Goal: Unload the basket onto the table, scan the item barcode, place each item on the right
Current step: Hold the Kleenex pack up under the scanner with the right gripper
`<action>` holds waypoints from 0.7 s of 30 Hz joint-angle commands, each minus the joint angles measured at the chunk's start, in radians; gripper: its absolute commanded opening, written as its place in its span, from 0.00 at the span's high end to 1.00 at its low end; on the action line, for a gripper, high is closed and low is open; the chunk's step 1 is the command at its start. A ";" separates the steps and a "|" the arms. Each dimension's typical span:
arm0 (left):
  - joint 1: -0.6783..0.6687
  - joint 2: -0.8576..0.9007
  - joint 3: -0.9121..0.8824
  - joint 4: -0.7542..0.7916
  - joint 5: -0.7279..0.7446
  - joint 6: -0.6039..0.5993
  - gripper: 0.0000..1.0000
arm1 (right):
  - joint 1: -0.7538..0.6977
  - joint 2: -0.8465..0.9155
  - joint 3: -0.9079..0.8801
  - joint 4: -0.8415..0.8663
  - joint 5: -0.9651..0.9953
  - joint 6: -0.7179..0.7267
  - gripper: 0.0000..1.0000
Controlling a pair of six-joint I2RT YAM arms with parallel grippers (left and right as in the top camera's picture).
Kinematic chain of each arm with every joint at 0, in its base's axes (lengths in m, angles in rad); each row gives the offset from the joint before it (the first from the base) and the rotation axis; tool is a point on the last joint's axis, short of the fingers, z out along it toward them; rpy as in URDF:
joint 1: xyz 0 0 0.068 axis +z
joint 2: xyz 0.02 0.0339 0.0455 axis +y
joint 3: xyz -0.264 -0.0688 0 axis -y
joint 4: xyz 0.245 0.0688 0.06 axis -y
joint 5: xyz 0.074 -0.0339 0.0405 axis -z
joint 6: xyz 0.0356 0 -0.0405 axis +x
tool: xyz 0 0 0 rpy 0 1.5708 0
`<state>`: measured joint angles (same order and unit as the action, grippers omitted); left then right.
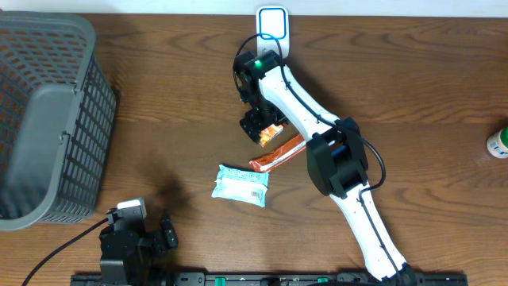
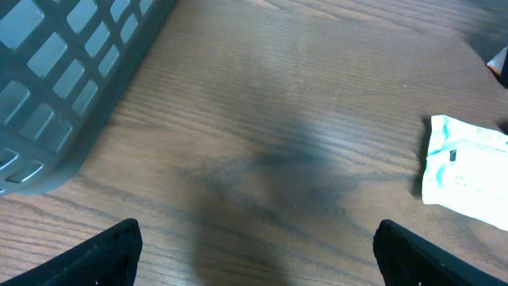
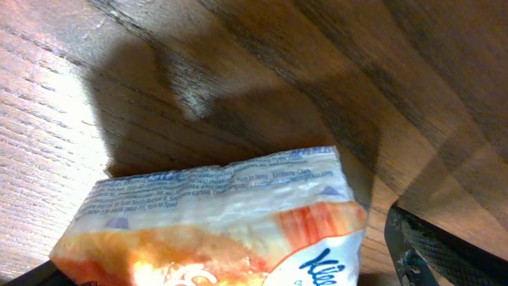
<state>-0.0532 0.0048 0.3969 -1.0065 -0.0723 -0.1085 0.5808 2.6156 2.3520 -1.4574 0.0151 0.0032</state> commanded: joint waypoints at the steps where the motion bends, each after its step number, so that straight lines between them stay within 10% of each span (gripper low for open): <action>1: 0.002 0.001 -0.001 -0.006 0.010 -0.009 0.06 | 0.018 0.070 -0.048 0.045 -0.043 -0.004 0.06; 13: 0.002 0.001 -0.001 -0.006 0.010 -0.009 0.06 | 0.023 0.070 -0.048 0.127 -0.039 0.000 0.01; 21: 0.002 0.001 -0.001 -0.006 0.010 -0.009 0.06 | 0.023 0.070 -0.048 0.069 -0.043 0.039 0.32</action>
<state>-0.0532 0.0048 0.3969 -1.0065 -0.0723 -0.1085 0.5953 2.6072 2.3474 -1.3682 0.0101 0.0170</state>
